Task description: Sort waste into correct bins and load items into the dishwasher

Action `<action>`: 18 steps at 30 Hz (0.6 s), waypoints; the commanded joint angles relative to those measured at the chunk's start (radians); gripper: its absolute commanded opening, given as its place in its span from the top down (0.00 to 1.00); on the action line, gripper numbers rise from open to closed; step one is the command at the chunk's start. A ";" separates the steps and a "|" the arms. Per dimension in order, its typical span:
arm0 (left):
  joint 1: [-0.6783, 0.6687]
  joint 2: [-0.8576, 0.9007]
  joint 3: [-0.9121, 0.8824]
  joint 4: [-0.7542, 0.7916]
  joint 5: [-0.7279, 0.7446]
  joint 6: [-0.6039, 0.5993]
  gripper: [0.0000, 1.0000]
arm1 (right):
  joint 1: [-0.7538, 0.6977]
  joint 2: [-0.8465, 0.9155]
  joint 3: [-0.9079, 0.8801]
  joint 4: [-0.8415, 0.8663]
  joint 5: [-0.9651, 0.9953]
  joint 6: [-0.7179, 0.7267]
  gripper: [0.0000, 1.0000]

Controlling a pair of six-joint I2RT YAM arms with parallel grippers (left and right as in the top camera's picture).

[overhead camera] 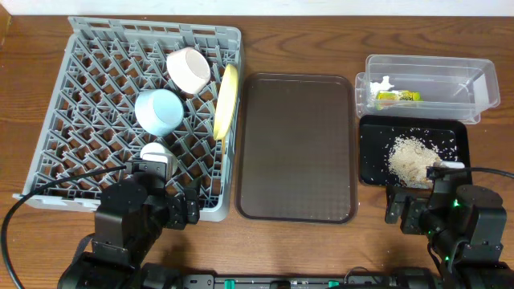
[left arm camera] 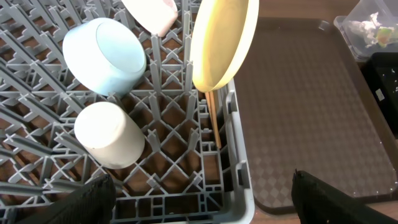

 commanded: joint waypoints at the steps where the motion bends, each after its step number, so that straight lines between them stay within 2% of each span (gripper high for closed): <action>1: -0.003 -0.001 -0.005 0.003 -0.016 0.013 0.10 | 0.010 -0.052 -0.018 0.025 0.029 0.005 0.01; 4: -0.003 -0.001 -0.005 0.003 -0.016 0.013 0.09 | 0.050 -0.203 -0.113 0.174 0.027 -0.051 0.01; 8: -0.003 -0.001 -0.005 0.004 -0.016 0.013 0.09 | 0.084 -0.368 -0.274 0.329 0.014 -0.052 0.01; 9: -0.003 -0.001 -0.005 0.003 -0.016 0.013 0.09 | 0.083 -0.438 -0.365 0.435 -0.013 -0.053 0.01; 18: -0.003 -0.001 -0.005 0.004 -0.016 0.013 0.09 | 0.083 -0.533 -0.655 0.917 -0.011 -0.068 0.01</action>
